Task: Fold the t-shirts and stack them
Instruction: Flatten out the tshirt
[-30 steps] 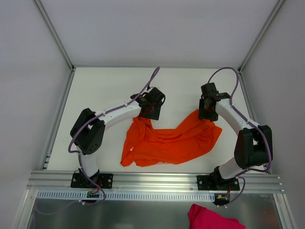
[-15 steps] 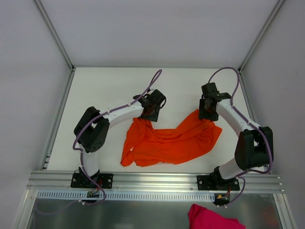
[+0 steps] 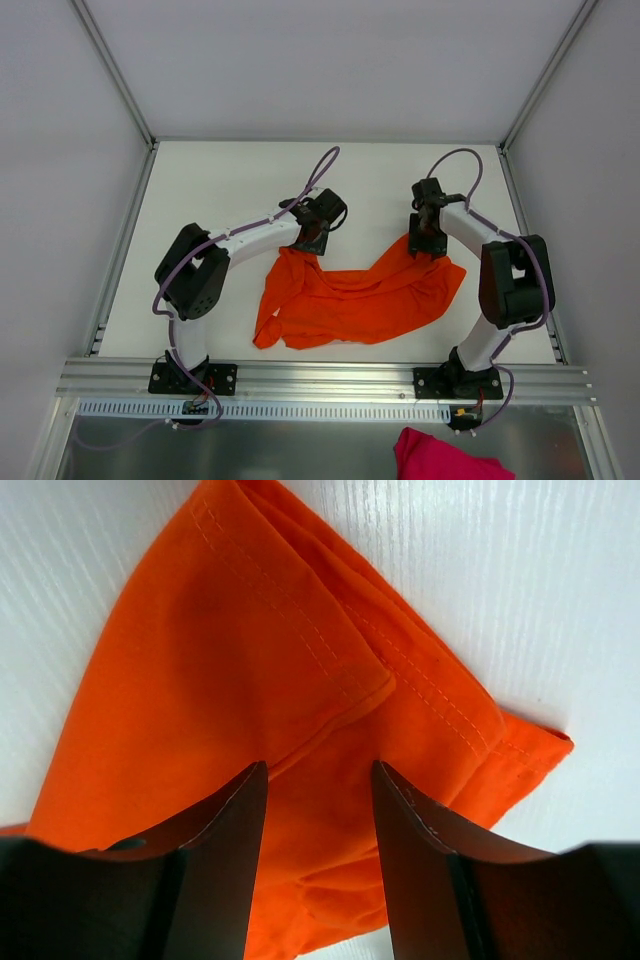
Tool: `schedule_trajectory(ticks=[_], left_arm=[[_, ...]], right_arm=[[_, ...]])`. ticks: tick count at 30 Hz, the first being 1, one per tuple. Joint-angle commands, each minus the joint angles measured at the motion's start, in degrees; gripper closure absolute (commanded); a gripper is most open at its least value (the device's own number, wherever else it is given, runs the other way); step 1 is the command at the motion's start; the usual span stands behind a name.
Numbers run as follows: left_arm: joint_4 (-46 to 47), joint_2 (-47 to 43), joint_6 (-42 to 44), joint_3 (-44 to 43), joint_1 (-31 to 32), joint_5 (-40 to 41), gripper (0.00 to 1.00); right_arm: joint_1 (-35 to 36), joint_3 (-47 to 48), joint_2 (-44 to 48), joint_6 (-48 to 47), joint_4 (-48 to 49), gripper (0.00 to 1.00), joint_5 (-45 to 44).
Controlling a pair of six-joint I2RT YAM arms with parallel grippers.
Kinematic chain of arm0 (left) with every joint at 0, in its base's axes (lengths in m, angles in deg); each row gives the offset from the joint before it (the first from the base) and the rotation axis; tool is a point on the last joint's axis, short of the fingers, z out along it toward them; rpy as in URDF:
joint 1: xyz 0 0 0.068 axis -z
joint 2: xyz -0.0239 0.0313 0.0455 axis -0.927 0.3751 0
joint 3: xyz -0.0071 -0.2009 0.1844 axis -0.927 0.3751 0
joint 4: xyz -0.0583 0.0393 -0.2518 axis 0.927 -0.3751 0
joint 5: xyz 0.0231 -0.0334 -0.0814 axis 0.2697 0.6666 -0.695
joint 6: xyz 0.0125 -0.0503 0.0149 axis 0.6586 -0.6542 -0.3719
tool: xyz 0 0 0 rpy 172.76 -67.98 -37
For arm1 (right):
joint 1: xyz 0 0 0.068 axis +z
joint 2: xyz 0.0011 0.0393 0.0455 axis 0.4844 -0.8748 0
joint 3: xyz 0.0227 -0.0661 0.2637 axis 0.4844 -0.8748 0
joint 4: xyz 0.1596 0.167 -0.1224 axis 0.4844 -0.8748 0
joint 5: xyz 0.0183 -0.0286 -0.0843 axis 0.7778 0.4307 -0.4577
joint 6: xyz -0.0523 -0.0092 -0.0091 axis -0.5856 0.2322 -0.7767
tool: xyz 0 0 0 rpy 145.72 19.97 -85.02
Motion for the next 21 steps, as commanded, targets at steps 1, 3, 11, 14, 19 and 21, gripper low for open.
schedule_trajectory(ticks=[1, 3, 11, 14, 19, 21], left_arm=[[-0.44, -0.75, -0.4, -0.6, -0.04, 1.28, 0.43], [-0.27, -0.84, -0.05, -0.42, -0.04, 1.46, 0.43], [-0.27, -0.58, 0.13, 0.11, -0.04, 0.76, 0.48], [-0.35, -0.23, 0.22, 0.19, -0.04, 0.84, 0.5], [0.17, 0.65, 0.31, 0.63, -0.04, 0.4, 0.51], [0.52, 1.09, 0.48, 0.63, -0.04, 0.49, 0.52]], right_arm=[[0.11, 2.51, -1.12, 0.24, 2.12, 0.5, -0.62], [0.11, 2.95, -2.0, -0.02, 2.3, 0.5, -1.41], [-0.6, 3.39, -3.23, -0.46, 3.09, 0.51, -2.38], [-0.77, 3.04, -2.79, -0.11, 3.53, 0.51, -2.55], [-0.77, 2.77, -1.04, 0.42, 3.71, 0.51, -2.2], [-0.86, 2.6, -0.25, 0.51, 3.71, 0.51, -2.03]])
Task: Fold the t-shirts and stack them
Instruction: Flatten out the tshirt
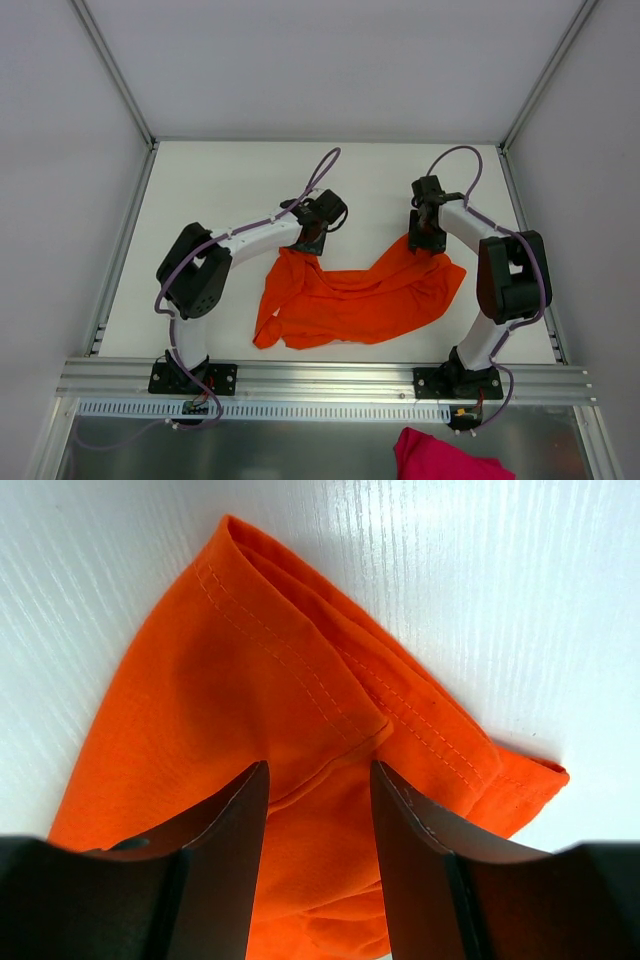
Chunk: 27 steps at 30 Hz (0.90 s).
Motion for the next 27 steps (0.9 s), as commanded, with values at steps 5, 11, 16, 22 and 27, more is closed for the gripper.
schedule_trajectory(ticks=[5, 11, 16, 22, 27], left_arm=[[0.28, 2.17, 0.33, 0.37, -0.04, -0.08, 0.72], [-0.33, 1.82, -0.2, 1.25, -0.04, 0.18, 0.98], [-0.51, 0.85, -0.46, 2.04, -0.04, 0.71, 1.0], [-1.56, -0.99, -0.55, 2.3, -0.04, 1.5, 1.0], [-2.96, -2.49, -0.11, 2.57, -0.04, 2.99, 1.0]], right_arm=[[-0.53, 1.31, 2.95, 0.4, 0.63, 0.51, -1.37], [-1.06, 0.78, 1.98, 0.66, 1.5, 0.52, -1.2], [-1.32, 1.39, 1.02, 0.48, 1.68, 0.52, -1.54], [-1.59, 1.48, 0.05, 0.22, 2.29, 0.52, -3.74], [-1.68, 1.57, -1.88, 0.57, 3.08, 0.52, -6.29]])
